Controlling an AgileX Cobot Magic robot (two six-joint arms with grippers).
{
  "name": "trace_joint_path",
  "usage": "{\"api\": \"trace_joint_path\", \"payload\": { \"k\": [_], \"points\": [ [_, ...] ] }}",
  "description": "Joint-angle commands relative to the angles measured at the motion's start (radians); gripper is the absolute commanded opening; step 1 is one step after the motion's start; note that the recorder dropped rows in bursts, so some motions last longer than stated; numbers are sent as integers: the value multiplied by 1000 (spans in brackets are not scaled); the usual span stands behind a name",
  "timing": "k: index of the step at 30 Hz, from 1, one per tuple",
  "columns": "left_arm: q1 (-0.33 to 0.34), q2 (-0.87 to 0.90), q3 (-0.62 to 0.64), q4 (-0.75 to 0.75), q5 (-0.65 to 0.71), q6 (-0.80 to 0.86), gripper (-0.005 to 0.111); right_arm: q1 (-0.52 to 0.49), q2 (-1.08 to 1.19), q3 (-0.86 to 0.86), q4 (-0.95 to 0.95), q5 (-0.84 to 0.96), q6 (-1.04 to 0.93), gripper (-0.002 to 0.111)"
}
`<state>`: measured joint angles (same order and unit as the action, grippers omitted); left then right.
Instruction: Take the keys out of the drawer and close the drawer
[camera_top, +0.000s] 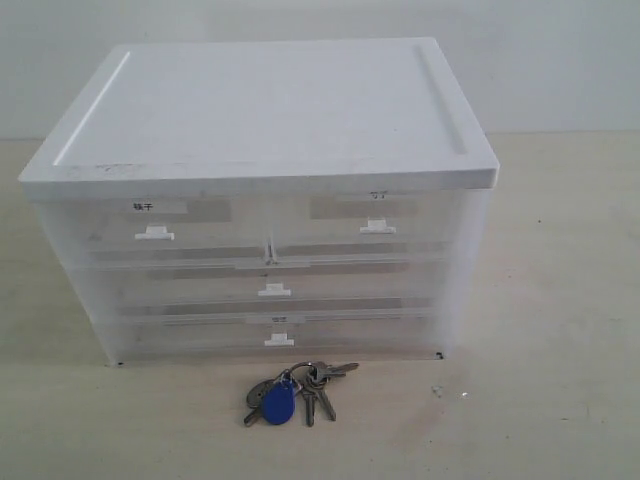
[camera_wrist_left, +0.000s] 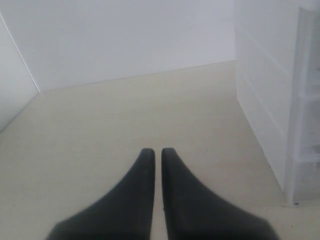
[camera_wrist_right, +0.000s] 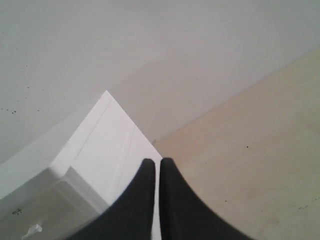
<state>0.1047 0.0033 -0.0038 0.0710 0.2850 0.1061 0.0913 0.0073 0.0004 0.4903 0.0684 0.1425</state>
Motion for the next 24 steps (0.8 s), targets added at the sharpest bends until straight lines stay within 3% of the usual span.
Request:
{"api": "trace_joint_path", "payload": {
  "k": [1, 6, 9, 10, 11, 14, 18, 21, 24],
  "points": [
    [4, -3, 4, -4, -1, 1, 4, -2, -7, 0, -4, -2, 0, 0],
    [4, -3, 4, -4, -1, 1, 4, -2, -7, 0, -82, -2, 0, 0],
    [4, -3, 4, -4, -1, 1, 4, -2, -7, 0, -406, 7, 0, 0],
    [4, -3, 4, -4, -1, 1, 4, -2, -7, 0, -603, 13, 0, 0],
    [4, -3, 4, -4, -1, 1, 4, -2, -7, 0, -627, 13, 0, 0],
    [4, -3, 4, -4, -1, 1, 4, -2, -7, 0, -481, 14, 0, 0],
    [4, -3, 4, -4, -1, 1, 4, -2, -7, 0, -498, 25, -31, 0],
    [4, -3, 4, -4, -1, 1, 4, -2, -7, 0, -507, 224, -204, 0],
    [4, -3, 4, -4, -1, 1, 4, -2, -7, 0, -507, 250, -222, 0]
  ]
}}
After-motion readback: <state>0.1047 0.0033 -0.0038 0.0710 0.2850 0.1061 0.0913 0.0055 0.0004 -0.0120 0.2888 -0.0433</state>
